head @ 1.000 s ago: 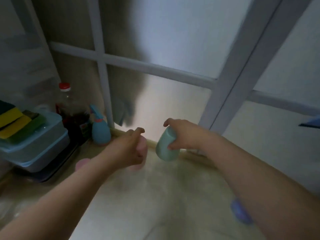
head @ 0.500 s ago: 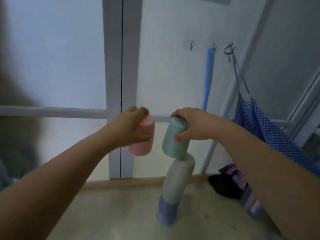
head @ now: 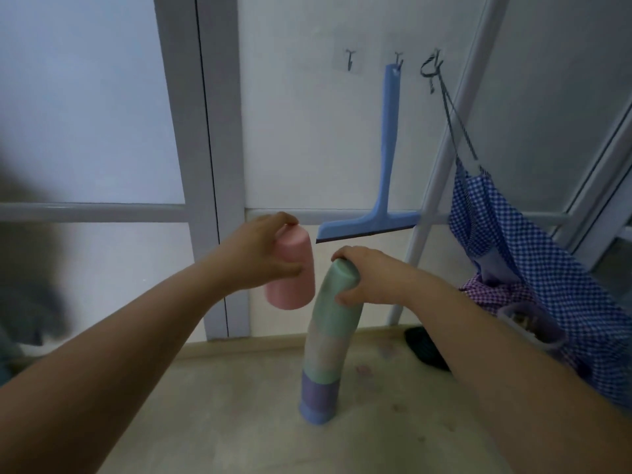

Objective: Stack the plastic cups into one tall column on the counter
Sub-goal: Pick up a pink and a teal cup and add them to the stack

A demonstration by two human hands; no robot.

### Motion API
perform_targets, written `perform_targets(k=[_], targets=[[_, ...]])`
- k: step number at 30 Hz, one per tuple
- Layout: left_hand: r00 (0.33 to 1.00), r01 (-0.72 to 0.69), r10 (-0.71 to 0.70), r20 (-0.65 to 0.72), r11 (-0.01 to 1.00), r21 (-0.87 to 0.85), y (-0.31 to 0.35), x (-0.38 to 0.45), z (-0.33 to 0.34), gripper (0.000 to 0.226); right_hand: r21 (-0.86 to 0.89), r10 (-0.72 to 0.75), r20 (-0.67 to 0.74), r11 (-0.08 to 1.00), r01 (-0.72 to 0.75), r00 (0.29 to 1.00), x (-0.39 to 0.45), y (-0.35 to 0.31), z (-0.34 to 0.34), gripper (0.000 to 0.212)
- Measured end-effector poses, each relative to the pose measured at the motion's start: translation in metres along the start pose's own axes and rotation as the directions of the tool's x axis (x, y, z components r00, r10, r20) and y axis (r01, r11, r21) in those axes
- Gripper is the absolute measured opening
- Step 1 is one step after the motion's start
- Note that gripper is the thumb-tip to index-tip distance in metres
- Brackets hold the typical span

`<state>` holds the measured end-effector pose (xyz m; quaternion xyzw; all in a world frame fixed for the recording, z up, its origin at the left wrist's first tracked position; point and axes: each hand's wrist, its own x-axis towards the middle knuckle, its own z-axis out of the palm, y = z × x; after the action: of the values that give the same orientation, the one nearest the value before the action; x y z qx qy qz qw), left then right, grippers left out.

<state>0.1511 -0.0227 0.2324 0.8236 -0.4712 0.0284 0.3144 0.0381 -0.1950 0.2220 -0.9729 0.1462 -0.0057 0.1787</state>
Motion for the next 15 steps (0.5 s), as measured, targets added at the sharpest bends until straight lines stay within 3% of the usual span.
perform_targets(k=[5,10,15], targets=[[0.997,-0.050,0.051,-0.053,0.998,0.022,0.016,0.013,-0.004,0.069,0.041,0.003,0.015,0.999,-0.004,1.000,-0.007,0.008,-0.010,0.092],[0.988,-0.123,0.132,-0.082,0.987,0.104,0.051,0.034,-0.009,0.071,0.051,0.019,-0.023,0.999,-0.018,1.000,-0.028,0.026,-0.032,0.095],[0.979,-0.140,0.134,-0.153,0.990,-0.026,0.079,0.045,-0.009,0.066,0.063,0.045,-0.069,0.997,-0.040,0.997,-0.043,0.045,-0.049,0.096]])
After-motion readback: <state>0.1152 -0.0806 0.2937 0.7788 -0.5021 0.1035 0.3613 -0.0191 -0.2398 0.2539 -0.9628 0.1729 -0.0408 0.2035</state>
